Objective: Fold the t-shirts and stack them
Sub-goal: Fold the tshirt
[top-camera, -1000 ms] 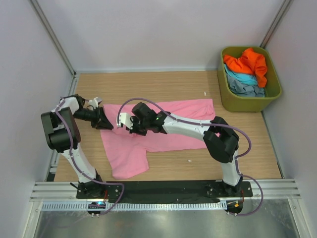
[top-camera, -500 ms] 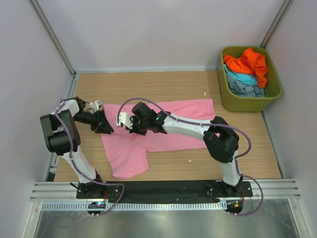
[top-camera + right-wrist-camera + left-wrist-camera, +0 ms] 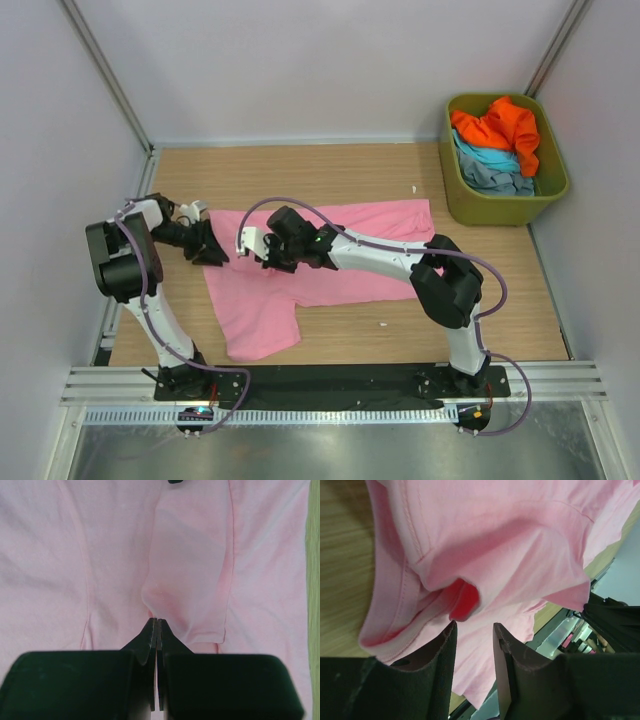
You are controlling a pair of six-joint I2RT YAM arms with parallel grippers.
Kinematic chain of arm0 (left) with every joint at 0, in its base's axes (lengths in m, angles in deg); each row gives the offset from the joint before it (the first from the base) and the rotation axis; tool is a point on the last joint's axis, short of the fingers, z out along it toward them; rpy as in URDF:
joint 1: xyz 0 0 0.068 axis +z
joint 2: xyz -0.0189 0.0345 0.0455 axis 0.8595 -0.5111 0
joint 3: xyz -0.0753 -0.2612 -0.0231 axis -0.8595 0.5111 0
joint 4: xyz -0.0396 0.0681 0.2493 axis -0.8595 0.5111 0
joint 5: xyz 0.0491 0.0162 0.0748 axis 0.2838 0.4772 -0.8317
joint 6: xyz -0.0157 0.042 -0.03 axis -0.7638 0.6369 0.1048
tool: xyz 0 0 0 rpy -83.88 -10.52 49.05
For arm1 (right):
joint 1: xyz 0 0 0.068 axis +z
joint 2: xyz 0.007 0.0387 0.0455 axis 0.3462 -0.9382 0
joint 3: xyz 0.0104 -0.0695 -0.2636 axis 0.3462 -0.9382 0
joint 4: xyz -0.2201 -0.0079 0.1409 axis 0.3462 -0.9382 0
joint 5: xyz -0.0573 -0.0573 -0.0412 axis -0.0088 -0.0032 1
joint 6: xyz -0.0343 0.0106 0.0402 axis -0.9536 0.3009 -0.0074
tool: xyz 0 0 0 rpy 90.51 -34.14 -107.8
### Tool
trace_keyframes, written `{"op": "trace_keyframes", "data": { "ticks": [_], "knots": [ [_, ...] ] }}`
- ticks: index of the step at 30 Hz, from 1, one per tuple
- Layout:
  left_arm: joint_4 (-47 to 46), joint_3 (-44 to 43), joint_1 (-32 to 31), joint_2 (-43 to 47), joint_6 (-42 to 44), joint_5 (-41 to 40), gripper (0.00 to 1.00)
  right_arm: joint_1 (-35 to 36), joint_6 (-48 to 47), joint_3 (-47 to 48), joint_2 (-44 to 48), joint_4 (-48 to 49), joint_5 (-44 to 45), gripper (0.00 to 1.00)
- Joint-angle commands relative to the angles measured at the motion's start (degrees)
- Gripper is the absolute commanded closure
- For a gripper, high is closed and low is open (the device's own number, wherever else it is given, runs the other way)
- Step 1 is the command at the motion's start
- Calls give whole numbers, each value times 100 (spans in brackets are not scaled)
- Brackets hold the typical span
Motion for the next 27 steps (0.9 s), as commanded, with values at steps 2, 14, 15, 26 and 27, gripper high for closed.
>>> {"op": "trace_keyframes", "data": {
  "ticks": [2, 14, 15, 26, 27],
  "knots": [
    [-219, -307, 32, -47, -65, -76, 64, -30, 2, 7, 143, 210, 65, 99],
    [-491, -412, 32, -293, -223, -15, 63, -39, -7, 7, 135, 210, 83, 99],
    [-483, -421, 23, -320, -249, 90, 63, -31, -7, 7, 143, 210, 83, 99],
    [-317, -368, -109, -100, -259, 398, 75, -30, 2, -2, 99, 228, 92, 99],
    [-237, -377, -109, -91, -171, 398, 78, -39, -7, -2, 108, 237, 92, 99]
  ]
}}
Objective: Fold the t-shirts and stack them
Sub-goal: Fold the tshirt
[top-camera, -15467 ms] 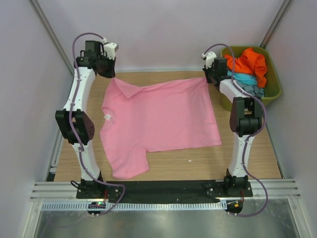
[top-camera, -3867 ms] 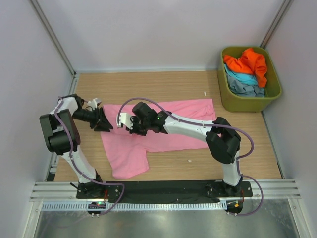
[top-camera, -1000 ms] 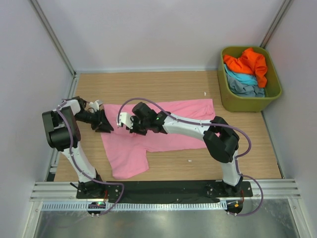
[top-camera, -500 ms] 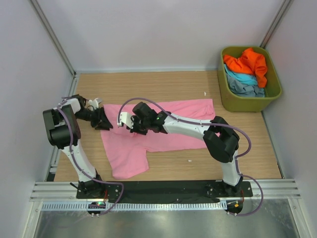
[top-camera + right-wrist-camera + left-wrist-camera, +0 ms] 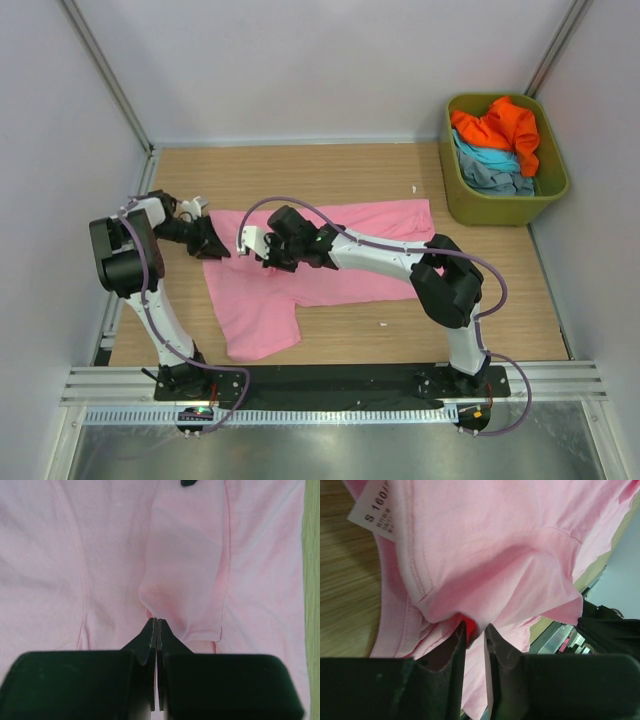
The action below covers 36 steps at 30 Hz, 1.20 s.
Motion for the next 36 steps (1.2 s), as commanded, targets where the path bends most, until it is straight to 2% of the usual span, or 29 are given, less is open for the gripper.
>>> {"op": "trace_keyframes", "data": {
  "ticks": [1, 9, 16, 23, 30, 32, 34, 36],
  "knots": [
    [270, -122, -37, 236, 168, 243, 80, -20, 4, 11, 99, 210, 63, 99],
    [903, 37, -28, 526, 599, 349, 100, -28, 4, -15, 90, 254, 90, 99],
    [2202, -446, -19, 343, 801, 533, 100, -28, 22, -41, 108, 254, 98, 99],
    [2433, -623, -19, 149, 766, 595, 99, -37, 22, -15, 108, 281, 107, 99],
    [2056, -210, -10, 157, 714, 314, 88, -28, 13, -50, 126, 272, 107, 99],
    [1924, -122, 7, 184, 696, 191, 79, -37, 22, -41, 126, 281, 107, 98],
    [1687, 10, 42, 324, 670, 25, 60, -46, 13, -41, 126, 290, 116, 99],
    [1407, 115, 104, 569, 635, -160, 55, -37, 22, -41, 126, 281, 116, 99]
  ]
}}
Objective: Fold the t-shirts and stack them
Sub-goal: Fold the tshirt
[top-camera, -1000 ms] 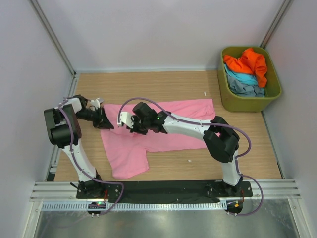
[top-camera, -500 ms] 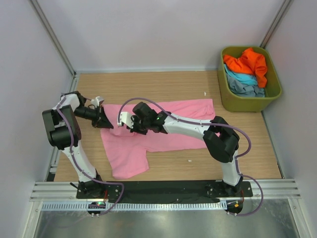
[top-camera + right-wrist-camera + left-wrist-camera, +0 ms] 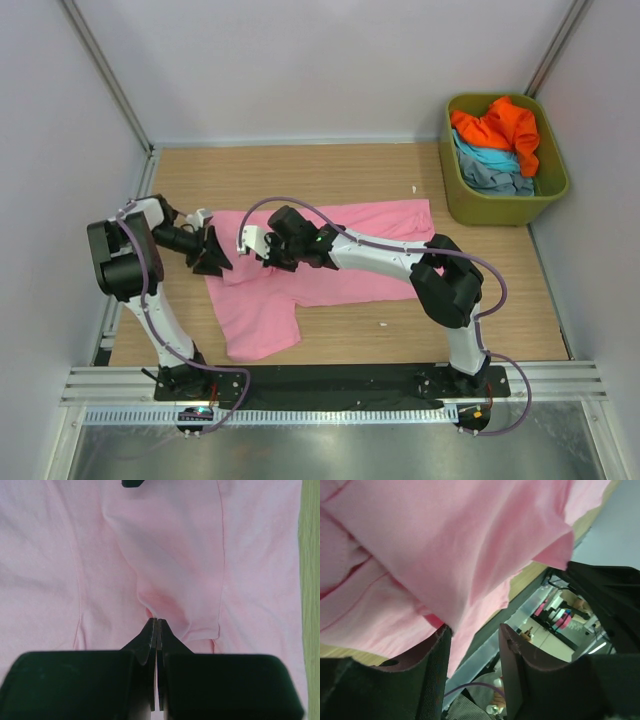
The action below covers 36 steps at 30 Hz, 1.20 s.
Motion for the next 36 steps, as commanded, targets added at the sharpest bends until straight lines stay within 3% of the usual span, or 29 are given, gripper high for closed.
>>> {"op": "trace_keyframes", "data": {
  "ticks": [1, 6, 20, 29, 36],
  "knots": [
    [-536, 222, 132, 470, -13, -503, 54, -35, 20, -20, 126, 235, 48, 99],
    [-914, 548, 177, 646, -39, -900, 53, -35, 28, -46, 134, 235, 31, 99],
    [-985, 522, 124, 338, -136, -330, 53, -35, 46, -28, 99, 244, 31, 99],
    [-704, 523, -157, 251, -127, 74, 53, -44, 55, 42, 29, 296, 74, 99],
    [95, 461, -316, 233, 347, 277, 52, -35, 64, 7, 47, 323, 110, 99]
  ]
}}
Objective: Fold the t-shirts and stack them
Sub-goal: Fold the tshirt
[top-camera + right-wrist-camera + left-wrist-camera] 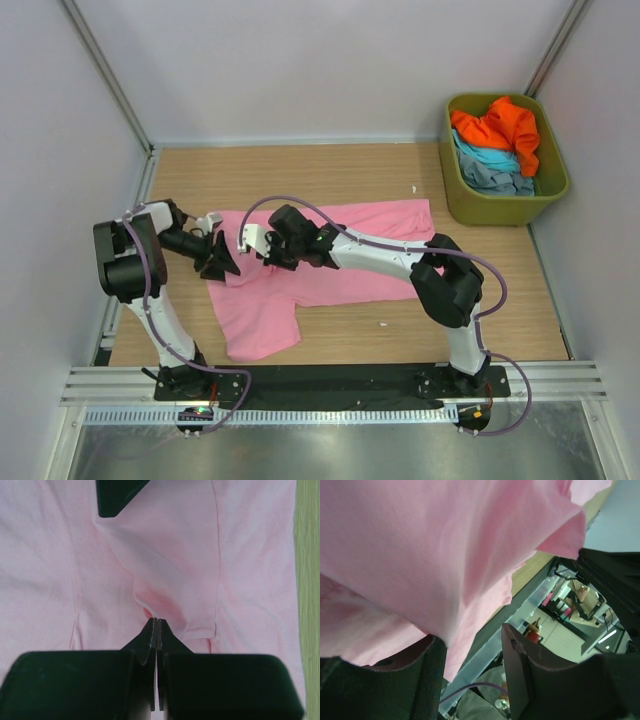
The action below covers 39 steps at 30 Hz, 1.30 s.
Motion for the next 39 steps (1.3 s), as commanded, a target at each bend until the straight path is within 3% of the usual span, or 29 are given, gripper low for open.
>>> {"op": "trace_keyframes", "data": {
  "ticks": [1, 5, 10, 19, 25, 29, 39],
  "knots": [
    [840, -48, -27, 137, 452, 275, 52, -17, 48, -2, 66, 283, 86, 99],
    [1211, -232, -36, 409, 690, 3, 51, -35, 40, -63, 110, 283, 95, 99],
    [2027, -838, -36, 77, 997, 72, 50, -35, 39, -64, 110, 301, 103, 99],
    [2372, -1191, -27, -346, 1103, 2, 50, -44, -4, -72, 136, 310, 156, 99],
    [1698, -1419, -18, -135, 648, -147, 48, -44, -136, -239, 207, 363, 411, 98],
    [1239, -1893, -27, -564, 24, -16, 48, -97, -145, -292, 286, 257, 376, 99],
    [834, -2474, -159, -1444, -188, -42, 48, -281, -312, -1021, 1033, -77, 367, 99]
  ]
}}
